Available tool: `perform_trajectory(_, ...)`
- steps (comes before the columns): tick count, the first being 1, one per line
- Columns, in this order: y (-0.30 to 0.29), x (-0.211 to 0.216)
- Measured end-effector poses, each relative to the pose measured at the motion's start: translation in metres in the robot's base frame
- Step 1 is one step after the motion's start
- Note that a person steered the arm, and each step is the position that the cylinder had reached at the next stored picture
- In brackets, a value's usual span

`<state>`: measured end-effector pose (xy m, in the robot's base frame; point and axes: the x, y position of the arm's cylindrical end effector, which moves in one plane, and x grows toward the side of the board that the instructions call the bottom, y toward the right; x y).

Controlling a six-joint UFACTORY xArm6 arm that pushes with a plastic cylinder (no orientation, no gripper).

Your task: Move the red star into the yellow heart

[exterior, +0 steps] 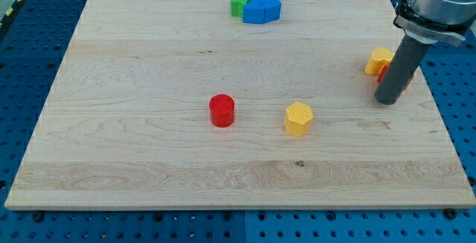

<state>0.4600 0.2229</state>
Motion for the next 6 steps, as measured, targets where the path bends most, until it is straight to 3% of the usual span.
perform_trajectory(5, 0.006, -0.005)
perform_trajectory(6, -0.045, 0.002)
